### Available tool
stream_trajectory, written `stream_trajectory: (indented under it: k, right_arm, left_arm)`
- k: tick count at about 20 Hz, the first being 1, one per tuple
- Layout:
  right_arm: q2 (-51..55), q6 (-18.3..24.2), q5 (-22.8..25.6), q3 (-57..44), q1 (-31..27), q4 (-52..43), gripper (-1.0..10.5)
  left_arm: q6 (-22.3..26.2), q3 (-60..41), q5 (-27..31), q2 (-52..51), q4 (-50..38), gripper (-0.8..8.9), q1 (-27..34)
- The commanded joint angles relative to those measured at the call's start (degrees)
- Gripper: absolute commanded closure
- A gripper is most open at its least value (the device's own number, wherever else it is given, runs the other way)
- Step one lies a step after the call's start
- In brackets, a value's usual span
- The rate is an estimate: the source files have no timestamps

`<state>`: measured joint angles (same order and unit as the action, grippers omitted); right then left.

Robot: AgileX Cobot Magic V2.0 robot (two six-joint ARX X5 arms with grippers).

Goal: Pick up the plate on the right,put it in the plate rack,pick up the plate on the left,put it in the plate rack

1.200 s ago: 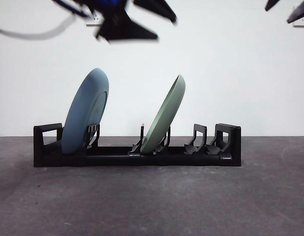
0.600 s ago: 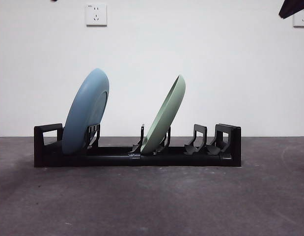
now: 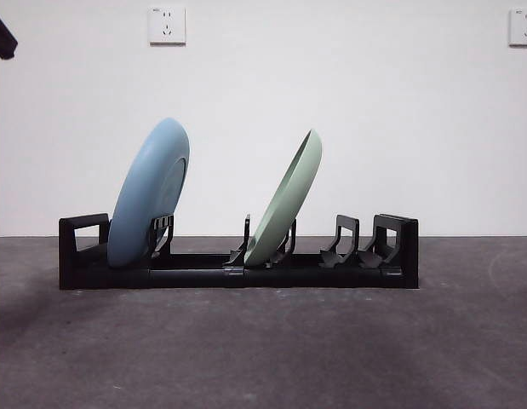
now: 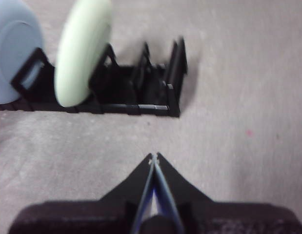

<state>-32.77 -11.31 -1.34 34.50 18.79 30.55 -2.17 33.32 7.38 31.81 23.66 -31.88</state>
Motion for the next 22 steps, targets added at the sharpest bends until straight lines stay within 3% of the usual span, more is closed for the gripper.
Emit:
stream_trajectory:
  k: [1, 7, 9, 13, 16, 22]
  right_arm:
    - [0.04, -2.29, 0.28, -0.59, 0.02, -0.24, 9.4]
    - [0.04, -2.29, 0.26, -0.59, 0.00, -0.24, 9.4]
    - [0.07, -2.29, 0.22, -0.59, 0.02, -0.20, 9.4]
    - [0.04, -2.29, 0.26, -0.59, 0.02, -0.20, 9.4]
    - [0.04, -2.29, 0.24, -0.59, 0.02, -0.20, 9.4]
    - [0.04, -2.29, 0.24, -0.59, 0.02, -0.20, 9.4]
  left_arm:
    - [-0.83, -0.22, 0.09, 1.11, 0.07, 8.17, 0.09]
    - [-0.74, -0.31, -0.04, 1.90, 0.42, 8.17, 0.09]
    - [7.04, -0.35, 2.08, -2.73, 1.70, 8.17, 1.40]
    - [8.41, -5.07, 0.13, -13.92, -2.05, 8.16, 12.52]
    - [8.41, -14.03, -4.09, -21.94, -9.46, 8.15, 20.85]
    - [8.22, -29.42, -6.29, -30.38, -15.02, 8.15, 25.53]
